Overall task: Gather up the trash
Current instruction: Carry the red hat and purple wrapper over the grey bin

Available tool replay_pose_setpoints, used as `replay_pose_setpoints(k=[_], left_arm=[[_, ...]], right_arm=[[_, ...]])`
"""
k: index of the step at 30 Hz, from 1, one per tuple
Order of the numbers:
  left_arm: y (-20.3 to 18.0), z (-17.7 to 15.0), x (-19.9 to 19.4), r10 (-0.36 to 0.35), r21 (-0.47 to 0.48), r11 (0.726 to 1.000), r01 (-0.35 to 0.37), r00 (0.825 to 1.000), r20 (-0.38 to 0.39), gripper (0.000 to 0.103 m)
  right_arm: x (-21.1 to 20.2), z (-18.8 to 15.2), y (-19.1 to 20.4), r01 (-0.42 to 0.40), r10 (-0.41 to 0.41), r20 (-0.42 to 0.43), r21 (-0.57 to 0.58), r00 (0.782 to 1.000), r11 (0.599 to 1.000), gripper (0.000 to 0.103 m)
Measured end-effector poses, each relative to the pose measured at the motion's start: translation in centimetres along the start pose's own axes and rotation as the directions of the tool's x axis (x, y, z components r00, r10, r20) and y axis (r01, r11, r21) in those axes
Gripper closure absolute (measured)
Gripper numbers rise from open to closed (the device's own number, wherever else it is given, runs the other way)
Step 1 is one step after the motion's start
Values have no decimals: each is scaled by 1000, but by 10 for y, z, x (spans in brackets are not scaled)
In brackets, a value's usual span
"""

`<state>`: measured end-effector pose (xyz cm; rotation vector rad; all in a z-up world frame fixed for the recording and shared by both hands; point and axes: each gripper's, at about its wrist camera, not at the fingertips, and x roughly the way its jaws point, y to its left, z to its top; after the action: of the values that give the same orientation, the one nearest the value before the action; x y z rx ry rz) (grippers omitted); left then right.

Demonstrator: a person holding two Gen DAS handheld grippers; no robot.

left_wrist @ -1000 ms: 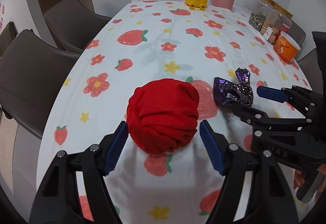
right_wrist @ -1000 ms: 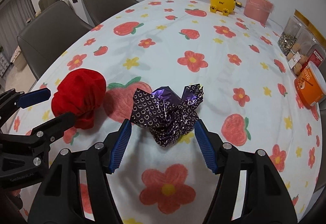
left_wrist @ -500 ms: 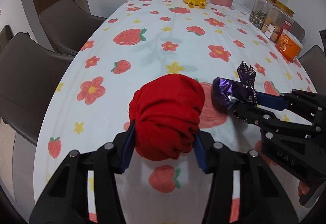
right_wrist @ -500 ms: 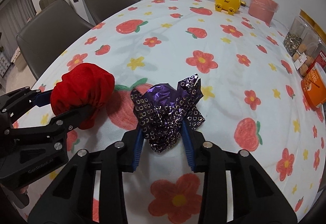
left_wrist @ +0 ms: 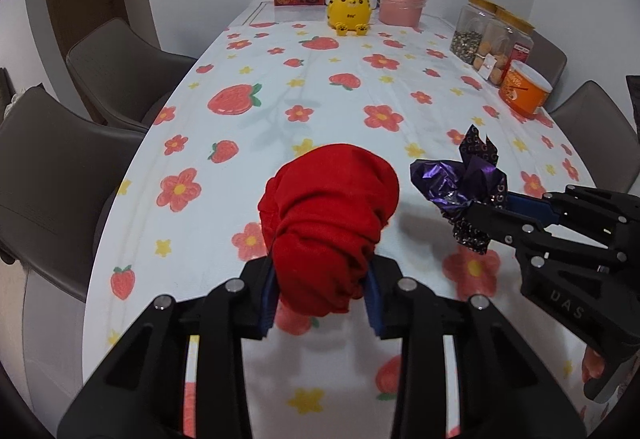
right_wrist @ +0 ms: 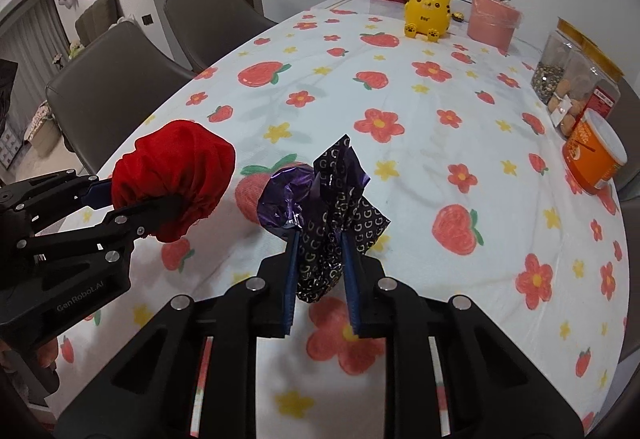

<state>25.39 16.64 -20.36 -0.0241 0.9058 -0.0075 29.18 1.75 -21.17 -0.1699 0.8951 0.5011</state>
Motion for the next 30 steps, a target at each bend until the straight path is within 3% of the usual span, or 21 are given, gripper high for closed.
replay_pose_setpoints(k=[7,13,19,25,30], left_arm=[[-59,-6,-35,-104,138,985,100,994,21,68],[-135,-22,-54,-234,272,935,228,972,-11,68],[-229,-51,-78,-345,417,843,340,936,-65,67],[-343,-93,-116,-438,549,720,425,892,-116,67],[-451,-141,-153,-495,607,628,487,852,-171,67]], right_arm=[[-71,-42,-31,94,-101,50,126,994,988,84],[-135,-101,-72,203,-230,67,278,971,939,84],[-199,-173,-115,306,-355,42,421,934,854,84],[-271,-263,-162,390,-459,-5,537,888,748,84],[-331,-342,-206,440,-513,-53,593,857,674,84]])
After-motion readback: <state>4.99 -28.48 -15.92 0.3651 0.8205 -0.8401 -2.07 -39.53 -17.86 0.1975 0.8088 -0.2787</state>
